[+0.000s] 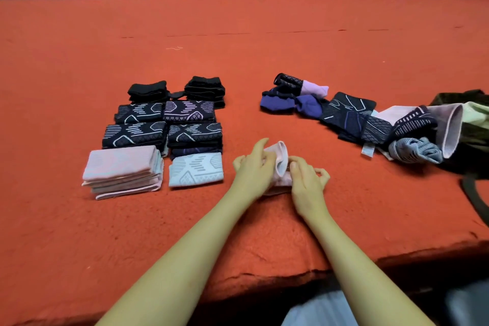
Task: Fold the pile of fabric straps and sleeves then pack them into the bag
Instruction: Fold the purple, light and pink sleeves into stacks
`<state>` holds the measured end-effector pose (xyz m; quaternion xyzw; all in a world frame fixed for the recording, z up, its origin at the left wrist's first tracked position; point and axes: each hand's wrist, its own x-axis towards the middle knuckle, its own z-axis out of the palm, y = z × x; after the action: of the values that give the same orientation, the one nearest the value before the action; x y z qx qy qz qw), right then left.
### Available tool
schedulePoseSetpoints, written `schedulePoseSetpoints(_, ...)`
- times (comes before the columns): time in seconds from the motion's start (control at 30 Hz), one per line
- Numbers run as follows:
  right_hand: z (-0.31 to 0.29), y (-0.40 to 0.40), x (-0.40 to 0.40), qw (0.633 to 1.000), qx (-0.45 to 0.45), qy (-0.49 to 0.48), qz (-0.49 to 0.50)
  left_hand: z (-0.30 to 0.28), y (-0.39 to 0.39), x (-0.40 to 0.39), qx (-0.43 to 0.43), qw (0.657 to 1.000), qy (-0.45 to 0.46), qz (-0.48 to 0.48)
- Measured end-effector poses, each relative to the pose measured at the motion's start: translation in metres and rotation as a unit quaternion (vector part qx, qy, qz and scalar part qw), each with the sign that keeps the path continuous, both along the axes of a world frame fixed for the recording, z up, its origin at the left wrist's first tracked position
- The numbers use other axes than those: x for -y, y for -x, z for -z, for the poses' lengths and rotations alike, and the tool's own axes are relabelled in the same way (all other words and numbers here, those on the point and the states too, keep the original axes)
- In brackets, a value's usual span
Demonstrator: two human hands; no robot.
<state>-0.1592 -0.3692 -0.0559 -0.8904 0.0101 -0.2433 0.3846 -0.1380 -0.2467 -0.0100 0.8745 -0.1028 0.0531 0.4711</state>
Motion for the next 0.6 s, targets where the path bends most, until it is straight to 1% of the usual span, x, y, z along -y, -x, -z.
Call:
schedulePoseSetpoints(0.03, 0.001, 0.001, 0.000, 1.000, 0.008, 0.001, 0.008, 0.006, 0.003, -0.001, -0.021, 0.999, 0.002, 0.036)
schedulePoseSetpoints(0.07, 0.001, 0.001, 0.001, 1.000, 0.010, 0.003, 0.014, 0.015, 0.003, -0.004, -0.015, 0.998, -0.002, 0.065)
schedulePoseSetpoints(0.1, 0.001, 0.001, 0.001, 1.000, 0.010, 0.005, 0.018, 0.022, 0.003, -0.007, -0.006, 0.996, -0.036, 0.085)
schedulePoseSetpoints(0.13, 0.001, 0.001, 0.002, 1.000, 0.010, 0.010, 0.019, 0.026, 0.001, -0.011, 0.005, 0.990, -0.102, 0.099)
schedulePoseSetpoints(0.2, 0.001, 0.002, 0.002, 1.000, 0.017, 0.020, 0.017, 0.031, 0.002, -0.017, 0.004, 0.962, -0.252, 0.104)
schedulePoseSetpoints(0.23, 0.001, 0.004, 0.002, 0.999, 0.024, 0.028, 0.018, 0.032, 0.003, -0.019, 0.004, 0.950, -0.294, 0.107)
schedulePoseSetpoints(0.33, 0.002, 0.007, 0.001, 0.997, 0.048, 0.052, 0.020, 0.029, 0.003, -0.022, 0.014, 0.936, -0.337, 0.104)
schedulePoseSetpoints(0.47, 0.002, 0.009, 0.001, 0.997, 0.049, 0.067, 0.000, 0.031, -0.002, -0.021, -0.003, 0.920, -0.381, 0.089)
schedulePoseSetpoints(0.6, 0.002, 0.009, 0.000, 0.996, 0.050, 0.070, -0.011, 0.032, -0.007, -0.020, -0.009, 0.913, -0.399, 0.080)
